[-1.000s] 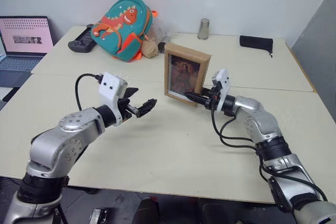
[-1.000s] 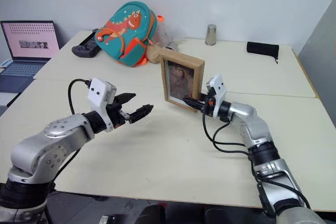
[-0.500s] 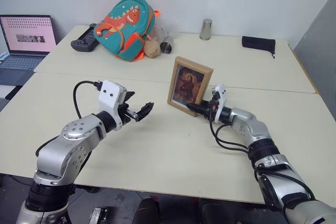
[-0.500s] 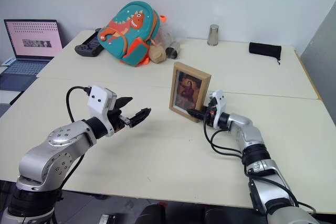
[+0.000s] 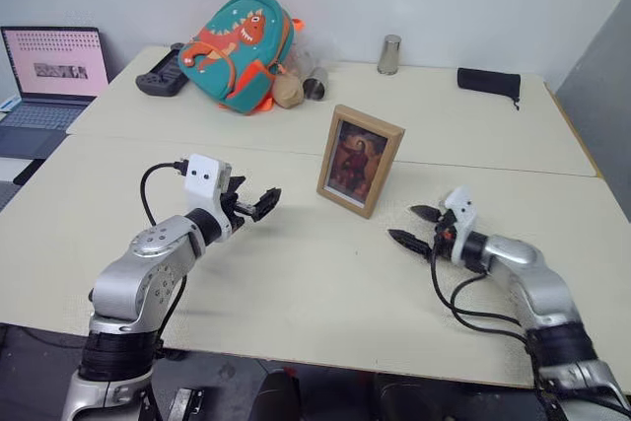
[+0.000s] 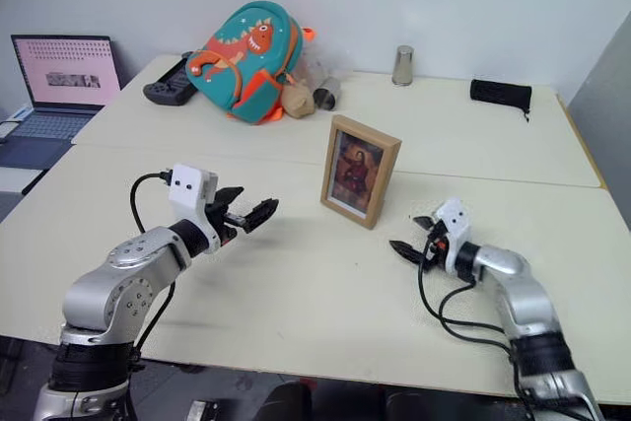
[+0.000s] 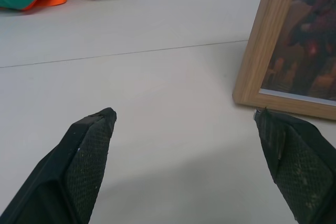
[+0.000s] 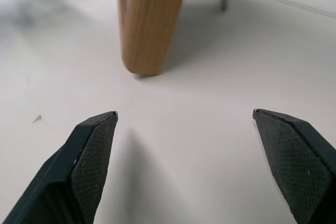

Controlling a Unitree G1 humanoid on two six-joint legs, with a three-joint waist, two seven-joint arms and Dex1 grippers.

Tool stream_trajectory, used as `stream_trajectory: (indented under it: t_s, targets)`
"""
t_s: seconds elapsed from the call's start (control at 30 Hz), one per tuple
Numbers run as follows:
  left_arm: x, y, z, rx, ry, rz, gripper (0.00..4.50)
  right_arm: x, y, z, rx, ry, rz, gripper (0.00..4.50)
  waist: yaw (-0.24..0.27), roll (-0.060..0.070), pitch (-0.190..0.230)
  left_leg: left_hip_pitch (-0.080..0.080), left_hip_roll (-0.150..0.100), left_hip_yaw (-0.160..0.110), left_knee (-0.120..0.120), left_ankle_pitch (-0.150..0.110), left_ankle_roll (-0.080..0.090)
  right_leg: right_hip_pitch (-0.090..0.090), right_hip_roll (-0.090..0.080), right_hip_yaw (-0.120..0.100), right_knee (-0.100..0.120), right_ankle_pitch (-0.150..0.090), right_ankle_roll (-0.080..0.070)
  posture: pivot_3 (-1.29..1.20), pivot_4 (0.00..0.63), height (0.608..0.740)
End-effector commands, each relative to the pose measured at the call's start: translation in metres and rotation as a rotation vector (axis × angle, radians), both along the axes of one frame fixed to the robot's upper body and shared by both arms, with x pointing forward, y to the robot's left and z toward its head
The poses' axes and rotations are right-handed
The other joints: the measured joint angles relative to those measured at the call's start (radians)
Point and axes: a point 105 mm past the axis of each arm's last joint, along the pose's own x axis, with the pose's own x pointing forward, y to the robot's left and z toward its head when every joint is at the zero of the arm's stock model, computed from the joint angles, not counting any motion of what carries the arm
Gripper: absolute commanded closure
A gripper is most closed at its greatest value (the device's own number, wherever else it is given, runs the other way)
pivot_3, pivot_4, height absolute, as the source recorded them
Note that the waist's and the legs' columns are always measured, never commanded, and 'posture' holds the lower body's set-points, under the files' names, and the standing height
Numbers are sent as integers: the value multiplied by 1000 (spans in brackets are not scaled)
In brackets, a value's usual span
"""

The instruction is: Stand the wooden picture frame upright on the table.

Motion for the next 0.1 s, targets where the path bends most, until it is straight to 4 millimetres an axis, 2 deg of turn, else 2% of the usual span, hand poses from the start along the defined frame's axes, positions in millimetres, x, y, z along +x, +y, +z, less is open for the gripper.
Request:
stream_trajectory:
  t_s: [0.03,0.1]
  targets:
    - [1,-3,14,0,-57,-60,0,-15,11,41,63,-100,-48,101,-8,0,0,0,0,0,0,0,0,0,0,0,0,0,0,0,150,740]
    - [1,-1,14,-4,-44,-73,0,-21,16,48,88,-108,-71,101,-10,0,0,1,0,0,0,0,0,0,0,0,0,0,0,0,150,740]
